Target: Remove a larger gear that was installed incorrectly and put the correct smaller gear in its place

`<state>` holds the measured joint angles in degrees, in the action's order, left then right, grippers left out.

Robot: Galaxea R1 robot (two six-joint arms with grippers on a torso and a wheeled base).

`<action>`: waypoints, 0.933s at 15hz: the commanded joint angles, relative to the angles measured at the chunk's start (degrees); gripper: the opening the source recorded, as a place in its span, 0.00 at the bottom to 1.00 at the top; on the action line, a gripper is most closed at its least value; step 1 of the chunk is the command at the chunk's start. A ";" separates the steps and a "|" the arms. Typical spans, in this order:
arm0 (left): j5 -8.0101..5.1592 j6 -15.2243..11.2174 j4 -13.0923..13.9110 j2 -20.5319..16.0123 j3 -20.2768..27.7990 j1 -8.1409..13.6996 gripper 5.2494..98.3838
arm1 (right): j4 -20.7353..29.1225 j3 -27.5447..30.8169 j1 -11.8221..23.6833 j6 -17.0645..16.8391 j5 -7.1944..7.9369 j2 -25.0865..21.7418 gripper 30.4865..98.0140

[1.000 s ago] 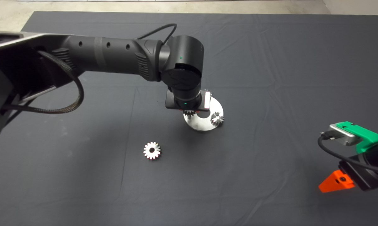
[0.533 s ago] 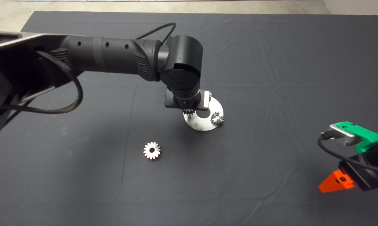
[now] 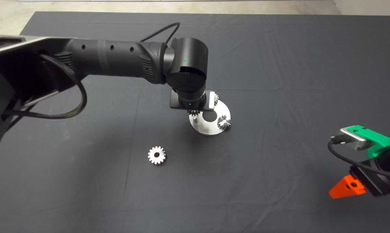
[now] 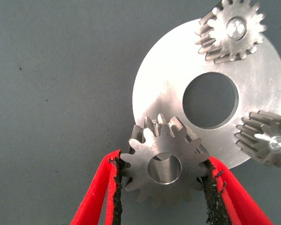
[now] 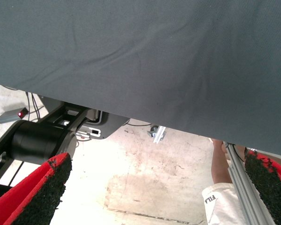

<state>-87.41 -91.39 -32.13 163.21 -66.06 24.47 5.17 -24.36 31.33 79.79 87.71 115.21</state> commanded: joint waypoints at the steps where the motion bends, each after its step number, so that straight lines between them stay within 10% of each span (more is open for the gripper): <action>1: -3.74 0.43 -2.15 0.15 -0.11 -0.03 0.32 | 2.22 0.29 1.46 -0.16 5.98 -0.29 1.00; 14: -3.74 2.36 -3.62 0.06 -0.11 -2.67 0.32 | 2.22 0.29 1.46 -0.07 5.89 -0.38 1.00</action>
<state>-87.46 -89.47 -34.21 163.18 -66.37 21.27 5.17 -24.38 31.48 79.79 87.71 115.21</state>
